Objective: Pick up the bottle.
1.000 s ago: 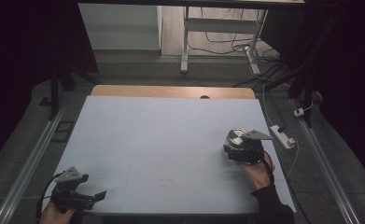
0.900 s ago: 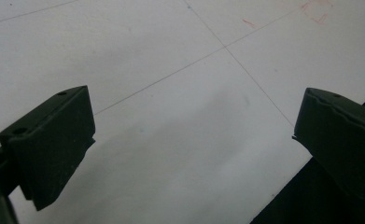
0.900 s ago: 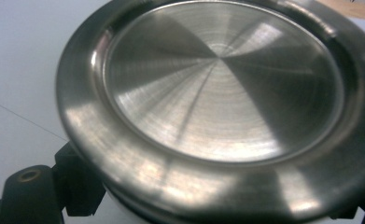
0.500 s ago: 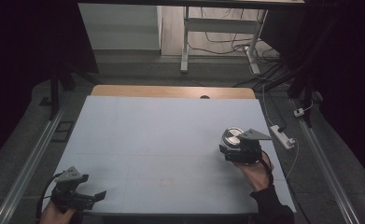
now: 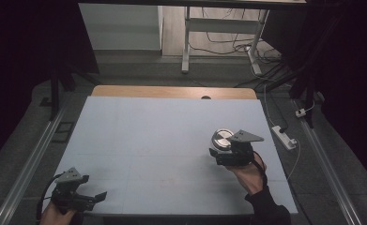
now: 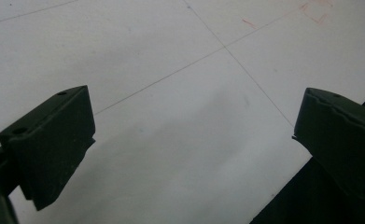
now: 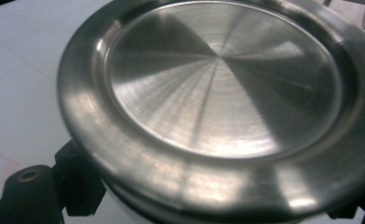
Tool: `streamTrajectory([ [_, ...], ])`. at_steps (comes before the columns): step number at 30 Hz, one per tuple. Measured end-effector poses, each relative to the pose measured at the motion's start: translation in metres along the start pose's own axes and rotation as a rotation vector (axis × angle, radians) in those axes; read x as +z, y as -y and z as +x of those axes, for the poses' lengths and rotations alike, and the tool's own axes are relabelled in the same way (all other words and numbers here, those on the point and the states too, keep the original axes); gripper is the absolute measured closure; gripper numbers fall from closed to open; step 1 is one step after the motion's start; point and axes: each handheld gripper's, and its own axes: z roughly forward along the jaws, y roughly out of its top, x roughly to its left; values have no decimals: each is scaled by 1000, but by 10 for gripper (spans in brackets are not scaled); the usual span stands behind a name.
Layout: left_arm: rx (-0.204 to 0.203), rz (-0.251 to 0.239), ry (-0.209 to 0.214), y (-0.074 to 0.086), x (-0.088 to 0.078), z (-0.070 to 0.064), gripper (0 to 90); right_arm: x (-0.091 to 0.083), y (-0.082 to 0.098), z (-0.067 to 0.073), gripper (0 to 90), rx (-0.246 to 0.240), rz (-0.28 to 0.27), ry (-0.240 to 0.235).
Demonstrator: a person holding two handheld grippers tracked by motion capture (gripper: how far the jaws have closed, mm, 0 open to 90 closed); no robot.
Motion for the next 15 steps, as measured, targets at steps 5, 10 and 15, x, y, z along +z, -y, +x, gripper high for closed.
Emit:
streamTrajectory([
  [5, 3, 1, -1, 0, 0, 0, 0, 5, -3, 15, 148, -16, -8, -39],
  [10, 5, 2, 0, 0, 0, 0, 0, 11, -5, 31, 148, -44, -3, -77],
  [15, 7, 4, -2, 0, 0, -1, 0, 17, -8, 47, 148, -76, -3, -110],
])
